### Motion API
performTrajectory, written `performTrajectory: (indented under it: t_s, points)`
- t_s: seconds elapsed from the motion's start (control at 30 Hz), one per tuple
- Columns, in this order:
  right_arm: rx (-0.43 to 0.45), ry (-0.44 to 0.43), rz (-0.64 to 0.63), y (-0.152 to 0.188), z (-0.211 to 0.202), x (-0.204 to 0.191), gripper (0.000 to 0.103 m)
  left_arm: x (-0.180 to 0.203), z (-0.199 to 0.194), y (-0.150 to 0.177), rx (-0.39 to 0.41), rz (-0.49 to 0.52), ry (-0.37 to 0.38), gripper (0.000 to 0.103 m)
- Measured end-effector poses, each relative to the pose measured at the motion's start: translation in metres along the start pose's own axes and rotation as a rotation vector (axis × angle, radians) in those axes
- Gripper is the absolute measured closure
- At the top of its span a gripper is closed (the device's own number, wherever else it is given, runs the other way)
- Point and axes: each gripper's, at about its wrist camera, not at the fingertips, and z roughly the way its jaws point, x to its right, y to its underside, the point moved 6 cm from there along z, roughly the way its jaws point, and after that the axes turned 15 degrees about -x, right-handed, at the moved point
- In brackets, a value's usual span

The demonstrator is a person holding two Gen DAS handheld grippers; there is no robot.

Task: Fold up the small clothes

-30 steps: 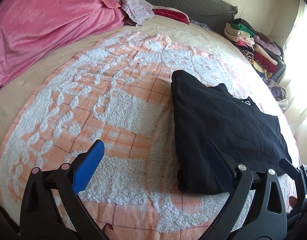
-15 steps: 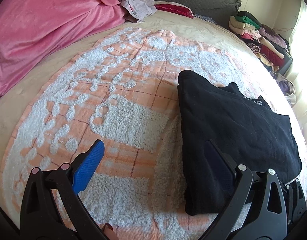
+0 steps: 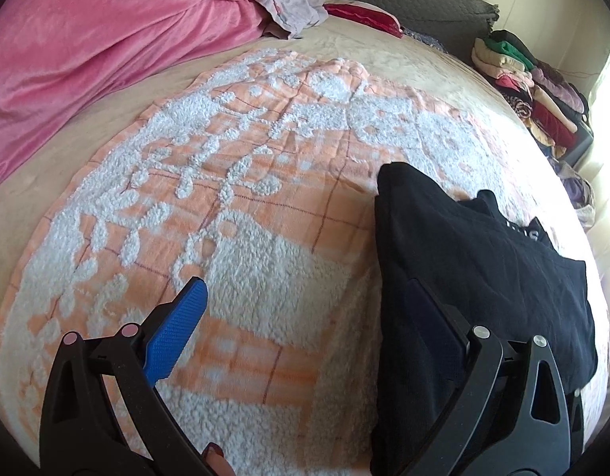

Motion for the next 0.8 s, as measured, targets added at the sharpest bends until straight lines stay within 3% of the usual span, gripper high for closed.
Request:
performTrajectory:
  t_s: [0.43,0.57,0.67,0.7,0.8]
  points:
    - [0.058,0.09,-0.054,-0.021,0.007,0.0,0.008,0.019,0.017,-0.032,-0.045,0.014,0.061,0.01]
    - [0.11,0.041,-0.06,-0.019,-0.004,0.0,0.034,0.023,0.024,-0.035,-0.079,0.012,0.077,0.01]
    - [0.136,-0.013,-0.031,-0.017,-0.012,0.007,0.063,0.027,0.026,-0.035,-0.109,0.008,0.11,0.01]
    - [0.144,-0.033,-0.013,-0.016,-0.015,0.01,0.078,0.029,0.025,-0.035,-0.112,0.007,0.12,0.01]
    - [0.161,-0.104,0.033,-0.016,-0.02,0.023,0.087,0.037,0.02,-0.035,-0.117,0.014,0.154,0.01]
